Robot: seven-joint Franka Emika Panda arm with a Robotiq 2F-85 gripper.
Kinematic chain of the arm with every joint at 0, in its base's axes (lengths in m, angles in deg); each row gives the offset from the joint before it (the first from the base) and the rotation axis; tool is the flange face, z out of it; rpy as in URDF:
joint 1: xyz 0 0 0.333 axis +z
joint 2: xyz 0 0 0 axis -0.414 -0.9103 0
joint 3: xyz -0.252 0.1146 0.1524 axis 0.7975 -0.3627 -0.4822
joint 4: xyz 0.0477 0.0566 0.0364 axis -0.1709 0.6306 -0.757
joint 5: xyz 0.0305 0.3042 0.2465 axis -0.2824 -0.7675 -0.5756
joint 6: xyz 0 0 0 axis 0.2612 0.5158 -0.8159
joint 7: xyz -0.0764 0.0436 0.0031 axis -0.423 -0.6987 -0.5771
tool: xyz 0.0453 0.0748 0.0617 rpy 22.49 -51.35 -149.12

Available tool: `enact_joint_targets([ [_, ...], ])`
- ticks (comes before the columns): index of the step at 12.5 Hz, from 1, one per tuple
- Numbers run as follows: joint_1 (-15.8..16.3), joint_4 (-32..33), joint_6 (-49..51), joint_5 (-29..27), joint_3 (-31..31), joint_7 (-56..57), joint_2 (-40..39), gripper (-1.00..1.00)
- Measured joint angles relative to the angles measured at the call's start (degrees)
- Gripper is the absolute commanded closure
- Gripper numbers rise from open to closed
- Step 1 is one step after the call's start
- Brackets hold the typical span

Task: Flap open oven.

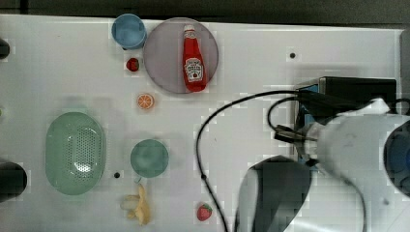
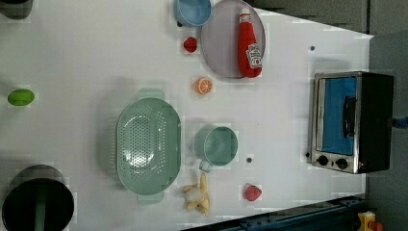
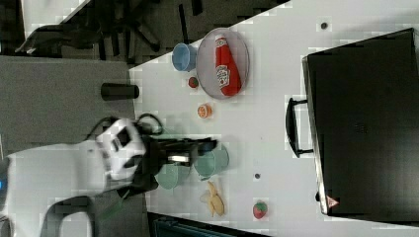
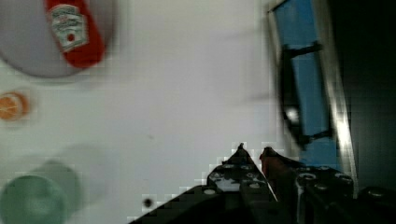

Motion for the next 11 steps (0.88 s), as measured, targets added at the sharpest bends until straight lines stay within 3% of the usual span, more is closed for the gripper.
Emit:
enact_joint_targets([
  [6,-1.15,2.57,-11.79,0.39,7.6,13.4,-7.37,0.65],
  [11,-1.82,7.05,-24.1,0.19,8.6,16.59,-13.6,0.65],
])
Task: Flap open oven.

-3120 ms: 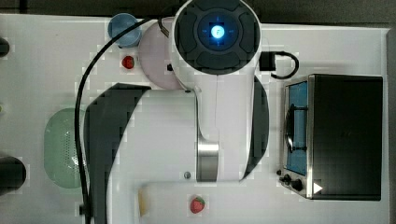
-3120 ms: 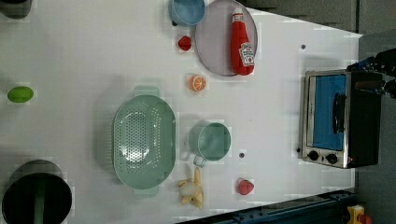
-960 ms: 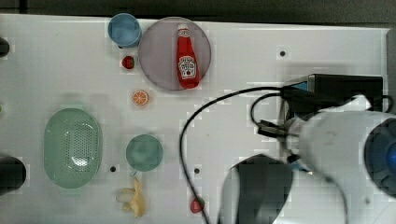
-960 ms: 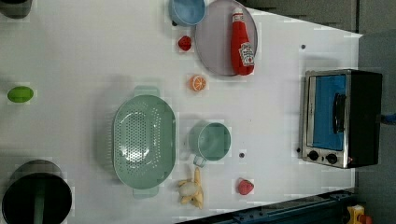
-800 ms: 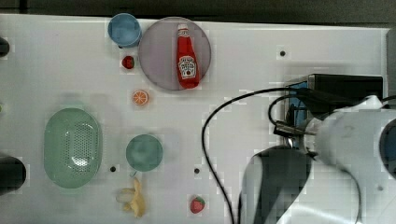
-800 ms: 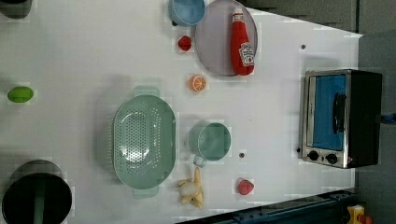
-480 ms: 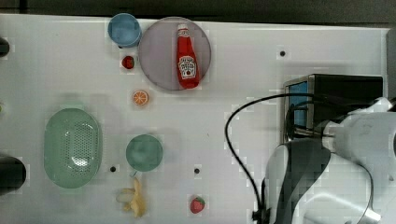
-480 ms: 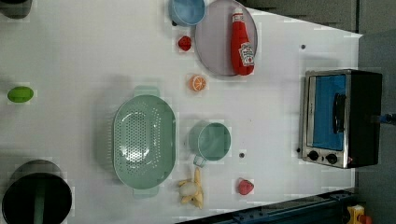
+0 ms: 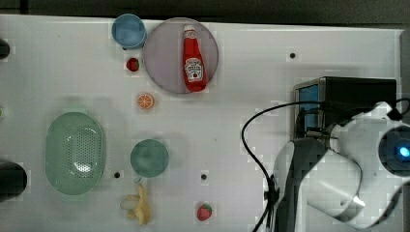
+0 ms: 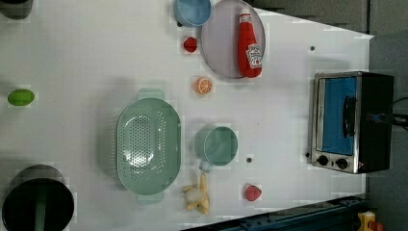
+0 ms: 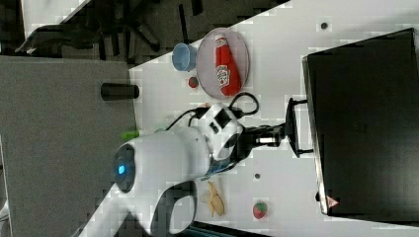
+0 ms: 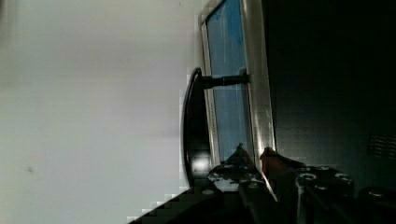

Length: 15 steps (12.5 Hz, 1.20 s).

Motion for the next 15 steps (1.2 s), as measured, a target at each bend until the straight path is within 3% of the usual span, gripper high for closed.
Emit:
enact_joint_targets([
  [5,0.63,0.56,-2.04,0.21,-0.01,1.45,-7.08,0.65],
  [11,0.53,0.9,-4.5,1.13,-0.36,1.62,-8.45,0.65],
  [15,2.76,1.34,-4.5,13.13,-0.92,-3.8,-8.67,0.65],
])
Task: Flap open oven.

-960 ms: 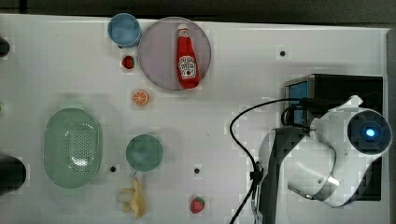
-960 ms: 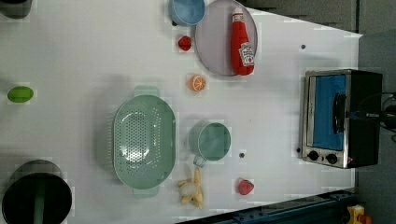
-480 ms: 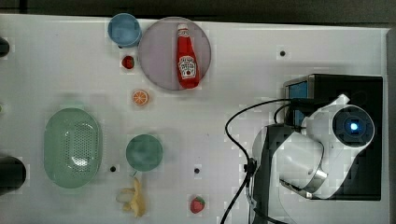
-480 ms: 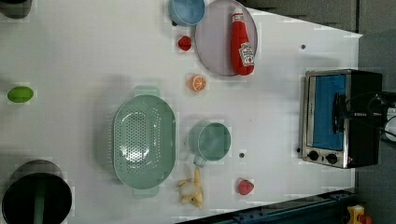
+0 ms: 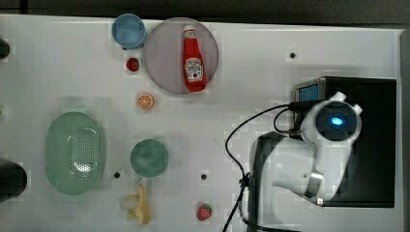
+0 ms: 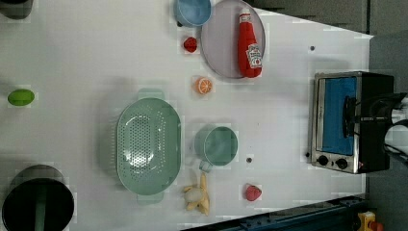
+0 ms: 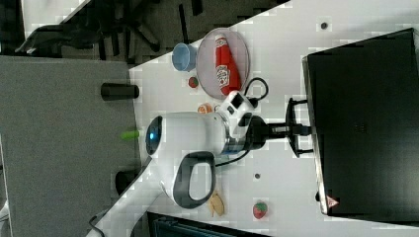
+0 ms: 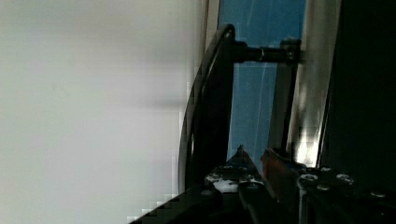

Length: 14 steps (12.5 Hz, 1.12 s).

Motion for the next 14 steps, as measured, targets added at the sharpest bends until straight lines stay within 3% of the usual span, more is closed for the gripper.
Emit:
enact_joint_targets([
  [3,1.39,1.01,0.5,8.69,-2.06,-8.39,-0.02,0.65],
  [8,4.22,2.57,1.34,17.12,-5.26,-23.58,-0.69,0.65],
  [14,9.57,2.35,0.56,19.08,-9.39,-38.93,-9.54,0.65],
])
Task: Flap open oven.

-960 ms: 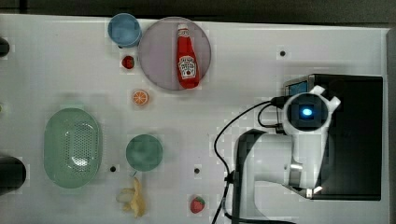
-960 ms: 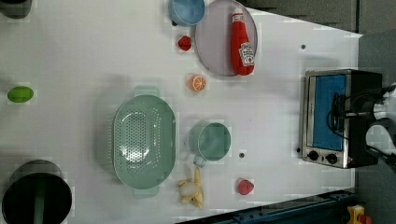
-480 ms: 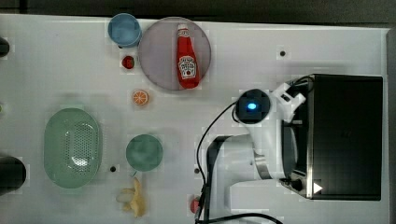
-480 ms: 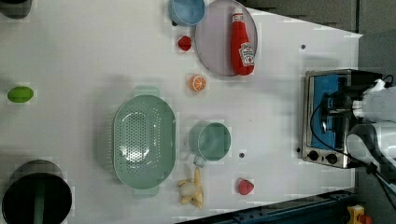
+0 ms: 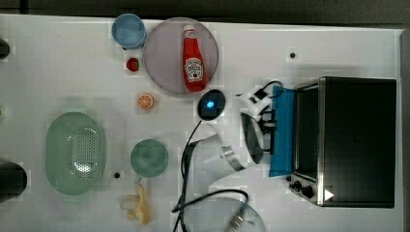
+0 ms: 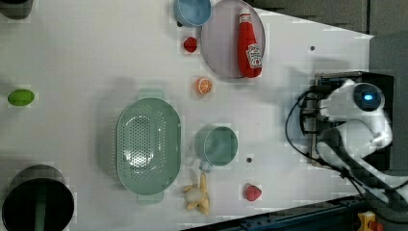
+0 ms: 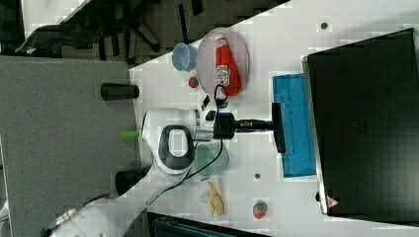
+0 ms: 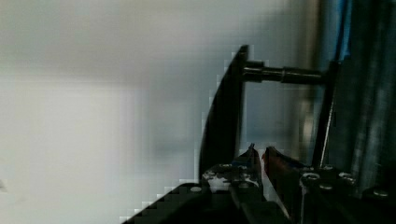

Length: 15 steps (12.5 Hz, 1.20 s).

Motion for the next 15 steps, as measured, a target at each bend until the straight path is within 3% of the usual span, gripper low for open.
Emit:
enact_joint_targets([
  [4,2.13,0.11,-0.78,0.48,-1.6,-1.04,-5.05,0.65],
  [12,2.83,-2.13,-2.32,0.06,-1.51,-5.83,-10.02,0.65],
  [15,2.96,-2.69,-3.22,-4.25,-1.09,-7.81,-9.48,0.65],
])
